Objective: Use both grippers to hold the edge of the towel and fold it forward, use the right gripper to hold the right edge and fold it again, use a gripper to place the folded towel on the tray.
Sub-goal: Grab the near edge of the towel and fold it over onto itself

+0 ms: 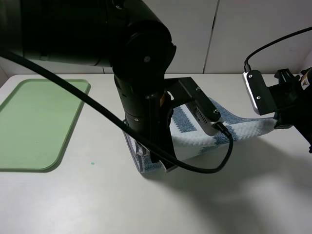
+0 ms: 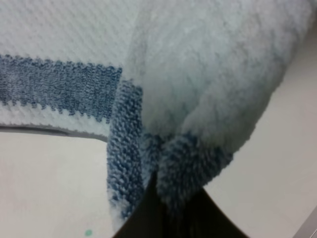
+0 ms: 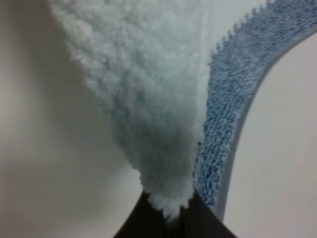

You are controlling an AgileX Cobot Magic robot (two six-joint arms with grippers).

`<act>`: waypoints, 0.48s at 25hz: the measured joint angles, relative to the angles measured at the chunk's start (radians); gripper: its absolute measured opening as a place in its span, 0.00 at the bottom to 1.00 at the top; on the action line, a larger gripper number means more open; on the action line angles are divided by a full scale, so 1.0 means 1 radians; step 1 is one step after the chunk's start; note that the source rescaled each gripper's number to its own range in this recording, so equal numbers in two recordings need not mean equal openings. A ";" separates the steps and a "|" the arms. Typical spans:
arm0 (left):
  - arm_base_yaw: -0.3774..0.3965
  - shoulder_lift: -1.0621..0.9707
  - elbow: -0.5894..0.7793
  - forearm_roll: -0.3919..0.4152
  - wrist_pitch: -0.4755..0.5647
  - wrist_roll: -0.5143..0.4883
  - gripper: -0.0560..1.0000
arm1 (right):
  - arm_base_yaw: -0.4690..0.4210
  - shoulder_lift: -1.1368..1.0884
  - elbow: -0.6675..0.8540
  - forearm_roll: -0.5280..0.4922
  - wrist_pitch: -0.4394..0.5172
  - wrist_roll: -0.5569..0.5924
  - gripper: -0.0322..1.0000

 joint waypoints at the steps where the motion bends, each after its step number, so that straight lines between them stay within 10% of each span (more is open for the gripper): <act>1: 0.000 0.000 0.000 0.002 0.000 -0.001 0.06 | 0.000 0.000 0.000 -0.003 -0.010 0.000 0.03; 12: 0.000 0.000 0.000 0.069 0.003 -0.087 0.06 | 0.000 0.000 -0.054 -0.007 -0.053 -0.016 0.03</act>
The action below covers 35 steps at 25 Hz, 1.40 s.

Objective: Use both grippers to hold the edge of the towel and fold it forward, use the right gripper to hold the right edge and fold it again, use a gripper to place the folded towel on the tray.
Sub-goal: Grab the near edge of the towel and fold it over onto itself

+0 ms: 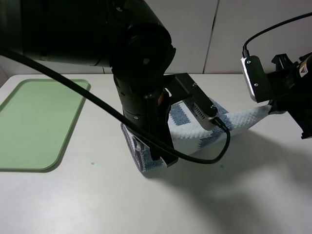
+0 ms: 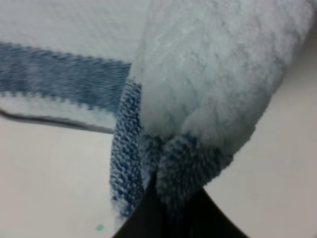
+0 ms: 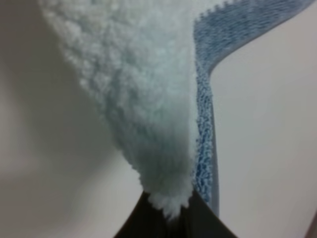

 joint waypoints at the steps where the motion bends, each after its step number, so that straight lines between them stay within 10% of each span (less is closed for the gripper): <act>1: 0.000 0.000 0.000 0.012 0.002 -0.010 0.06 | 0.000 0.000 -0.010 0.001 0.000 -0.001 0.03; 35: 0.074 0.000 0.000 0.106 0.027 -0.099 0.05 | 0.000 0.134 -0.047 0.061 -0.114 -0.059 0.03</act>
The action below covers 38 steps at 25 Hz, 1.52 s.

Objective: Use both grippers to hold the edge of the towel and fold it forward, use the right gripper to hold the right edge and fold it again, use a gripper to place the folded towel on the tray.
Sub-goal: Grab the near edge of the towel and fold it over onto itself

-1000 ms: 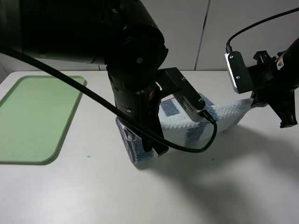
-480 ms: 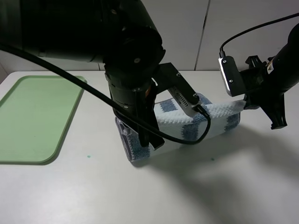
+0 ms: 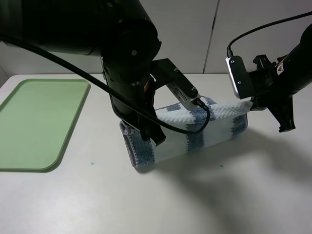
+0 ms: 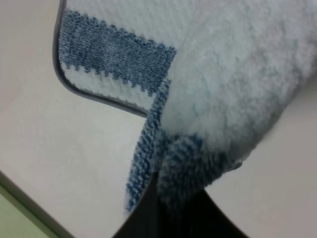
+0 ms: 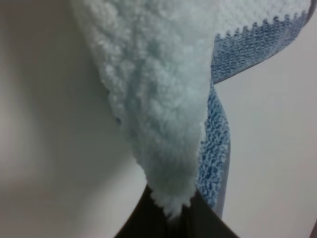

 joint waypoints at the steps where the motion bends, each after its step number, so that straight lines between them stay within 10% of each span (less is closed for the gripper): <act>1: 0.001 0.000 0.000 0.000 0.000 0.000 0.05 | 0.000 0.000 0.000 0.000 -0.007 -0.001 0.03; 38: 0.104 0.000 -0.001 -0.001 0.015 0.000 0.05 | 0.050 0.186 -0.236 0.130 -0.019 -0.085 0.03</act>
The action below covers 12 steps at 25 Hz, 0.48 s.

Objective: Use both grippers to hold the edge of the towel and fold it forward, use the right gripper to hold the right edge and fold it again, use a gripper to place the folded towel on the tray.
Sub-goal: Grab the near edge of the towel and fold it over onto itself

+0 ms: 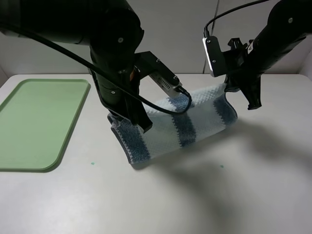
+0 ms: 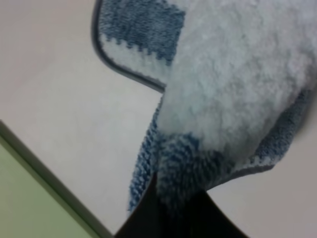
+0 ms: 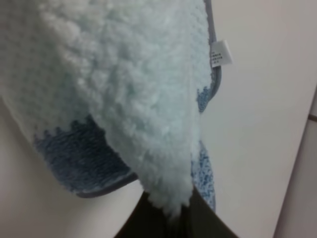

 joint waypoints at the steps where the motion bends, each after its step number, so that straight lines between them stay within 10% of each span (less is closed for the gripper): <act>1: 0.011 0.000 0.000 0.000 -0.001 0.001 0.05 | 0.000 0.012 -0.008 0.003 0.004 -0.001 0.03; 12: 0.075 0.000 0.000 -0.004 -0.033 0.024 0.05 | 0.005 0.092 -0.066 0.015 0.002 -0.013 0.03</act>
